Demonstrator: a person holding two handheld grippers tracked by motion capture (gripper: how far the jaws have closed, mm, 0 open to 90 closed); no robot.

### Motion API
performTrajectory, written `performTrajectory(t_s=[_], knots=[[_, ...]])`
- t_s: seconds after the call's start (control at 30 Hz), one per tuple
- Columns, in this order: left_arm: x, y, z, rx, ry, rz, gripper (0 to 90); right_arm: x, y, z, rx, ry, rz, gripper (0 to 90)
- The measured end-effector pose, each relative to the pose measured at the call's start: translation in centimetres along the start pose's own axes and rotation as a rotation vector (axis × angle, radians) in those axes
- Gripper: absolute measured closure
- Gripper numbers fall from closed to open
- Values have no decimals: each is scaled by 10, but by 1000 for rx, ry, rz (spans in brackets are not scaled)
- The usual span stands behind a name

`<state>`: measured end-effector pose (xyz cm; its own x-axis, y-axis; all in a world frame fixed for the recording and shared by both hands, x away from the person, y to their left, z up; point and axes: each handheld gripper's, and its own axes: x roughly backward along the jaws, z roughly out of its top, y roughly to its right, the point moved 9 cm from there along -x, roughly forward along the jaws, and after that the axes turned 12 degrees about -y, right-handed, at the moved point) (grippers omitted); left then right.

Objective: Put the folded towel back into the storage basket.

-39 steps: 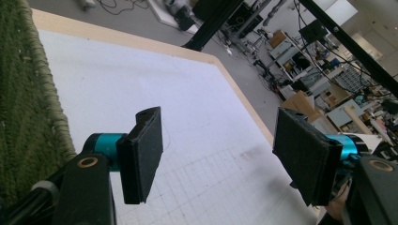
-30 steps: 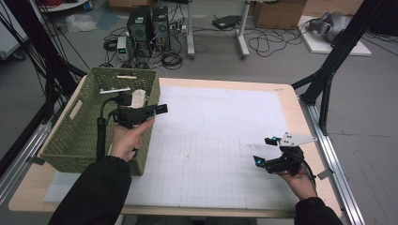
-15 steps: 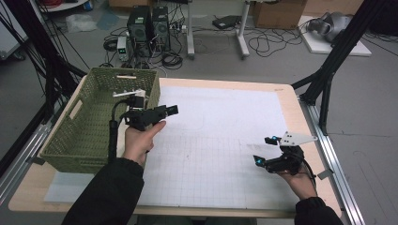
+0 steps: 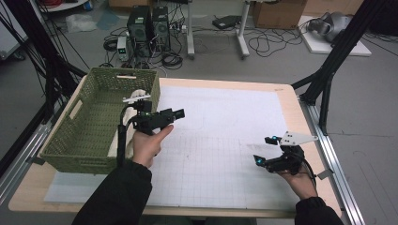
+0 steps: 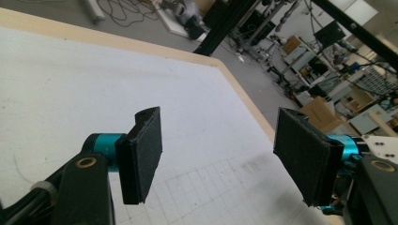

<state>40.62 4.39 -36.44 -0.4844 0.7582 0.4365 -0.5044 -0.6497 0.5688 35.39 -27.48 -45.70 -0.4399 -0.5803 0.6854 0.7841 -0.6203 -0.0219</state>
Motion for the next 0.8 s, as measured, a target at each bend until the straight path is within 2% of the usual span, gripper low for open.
performTrajectory(t_s=[0.3, 0.8], knots=[[-4, 3, -9, -13, -2, 21, 332, 1, 1, 1, 3, 3, -1, 118], [-16, 12, -27, -44, -32, 23, 330, 3, 0, 2, -1, 6, 0, 118]])
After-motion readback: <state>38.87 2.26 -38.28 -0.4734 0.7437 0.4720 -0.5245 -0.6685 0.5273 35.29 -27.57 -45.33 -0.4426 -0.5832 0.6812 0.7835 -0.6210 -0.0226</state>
